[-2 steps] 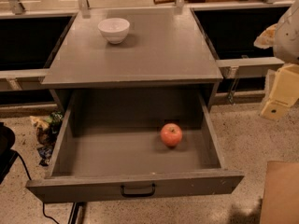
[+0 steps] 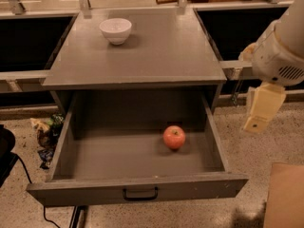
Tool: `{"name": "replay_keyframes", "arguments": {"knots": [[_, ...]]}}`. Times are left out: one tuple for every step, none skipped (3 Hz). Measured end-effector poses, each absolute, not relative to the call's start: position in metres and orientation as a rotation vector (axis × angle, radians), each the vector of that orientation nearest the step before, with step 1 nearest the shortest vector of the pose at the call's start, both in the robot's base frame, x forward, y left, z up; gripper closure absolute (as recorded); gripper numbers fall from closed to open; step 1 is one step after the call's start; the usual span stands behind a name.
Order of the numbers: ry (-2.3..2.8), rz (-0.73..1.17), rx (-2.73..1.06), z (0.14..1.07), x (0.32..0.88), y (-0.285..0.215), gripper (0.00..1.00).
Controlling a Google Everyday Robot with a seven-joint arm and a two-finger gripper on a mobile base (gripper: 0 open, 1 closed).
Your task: Pick apple from top drawer and place on counter
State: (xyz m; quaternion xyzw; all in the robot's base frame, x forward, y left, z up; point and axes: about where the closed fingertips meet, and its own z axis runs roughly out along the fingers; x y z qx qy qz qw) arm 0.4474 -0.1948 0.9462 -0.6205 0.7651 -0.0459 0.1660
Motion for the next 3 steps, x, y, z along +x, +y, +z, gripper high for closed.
{"name": "replay_keyframes", "arguments": {"knots": [[2.152,-0.048,-1.818,0.899,0.453,-0.175,0.00],[2.140,0.067,-1.828,0.854,0.457,-0.157,0.00],[2.140,0.067,-1.828,0.854,0.457,-0.157,0.00]]}}
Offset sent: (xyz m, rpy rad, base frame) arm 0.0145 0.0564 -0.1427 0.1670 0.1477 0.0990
